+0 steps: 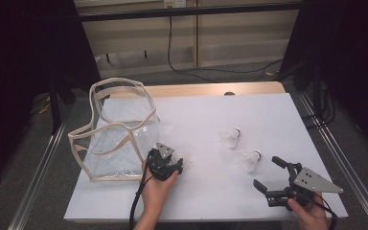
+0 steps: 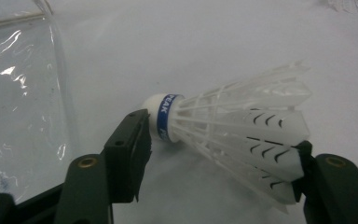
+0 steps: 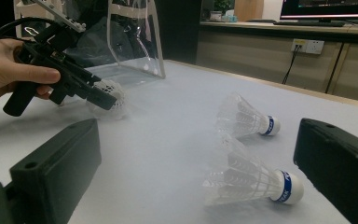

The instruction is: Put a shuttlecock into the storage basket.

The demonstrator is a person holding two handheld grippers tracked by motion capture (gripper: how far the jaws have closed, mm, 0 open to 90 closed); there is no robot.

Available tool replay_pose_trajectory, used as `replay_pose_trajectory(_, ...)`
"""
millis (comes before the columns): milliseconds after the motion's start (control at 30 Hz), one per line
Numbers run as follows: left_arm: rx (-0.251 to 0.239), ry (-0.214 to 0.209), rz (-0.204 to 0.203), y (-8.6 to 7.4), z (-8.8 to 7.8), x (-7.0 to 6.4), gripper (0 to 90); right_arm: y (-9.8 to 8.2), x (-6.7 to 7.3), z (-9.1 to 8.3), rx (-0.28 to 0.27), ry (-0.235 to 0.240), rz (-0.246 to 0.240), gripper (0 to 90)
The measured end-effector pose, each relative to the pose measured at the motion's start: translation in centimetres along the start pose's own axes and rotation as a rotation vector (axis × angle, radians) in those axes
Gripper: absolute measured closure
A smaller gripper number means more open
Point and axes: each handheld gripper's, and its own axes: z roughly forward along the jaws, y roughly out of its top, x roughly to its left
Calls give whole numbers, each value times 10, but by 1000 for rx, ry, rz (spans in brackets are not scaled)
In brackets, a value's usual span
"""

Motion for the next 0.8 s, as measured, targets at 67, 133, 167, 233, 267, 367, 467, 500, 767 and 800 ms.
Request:
replay_pose_trajectory(67,0,6,5,0,0,0,436,0,0,0,0,0,1,4)
replay_pose_trajectory(133,1,9,6,0,-1,1,468,0,0,0,0,0,0,4)
replay_pose_trajectory(167,1,11,6,0,-1,1,486,0,0,0,0,-1,1,4)
replay_pose_trajectory(233,-1,14,-5,0,-2,1,519,0,0,0,2,0,1,4)
replay_pose_trajectory(267,-3,11,-11,-1,-2,1,548,0,0,0,2,0,2,4)
replay_pose_trajectory(367,15,-13,-19,-1,-2,1,653,0,0,0,2,-1,4,4)
replay_pose_trajectory(467,20,-21,-22,-1,-1,-1,709,0,0,-1,4,1,4,4)
replay_pose_trajectory(500,25,-34,-31,-1,-2,0,732,0,-1,-1,4,-2,1,4)
replay_pose_trajectory(767,47,-103,-53,1,-2,3,853,0,0,-1,-1,2,-1,4)
replay_pose_trajectory(800,44,-118,-58,1,-2,3,863,0,0,-1,-1,1,-2,4)
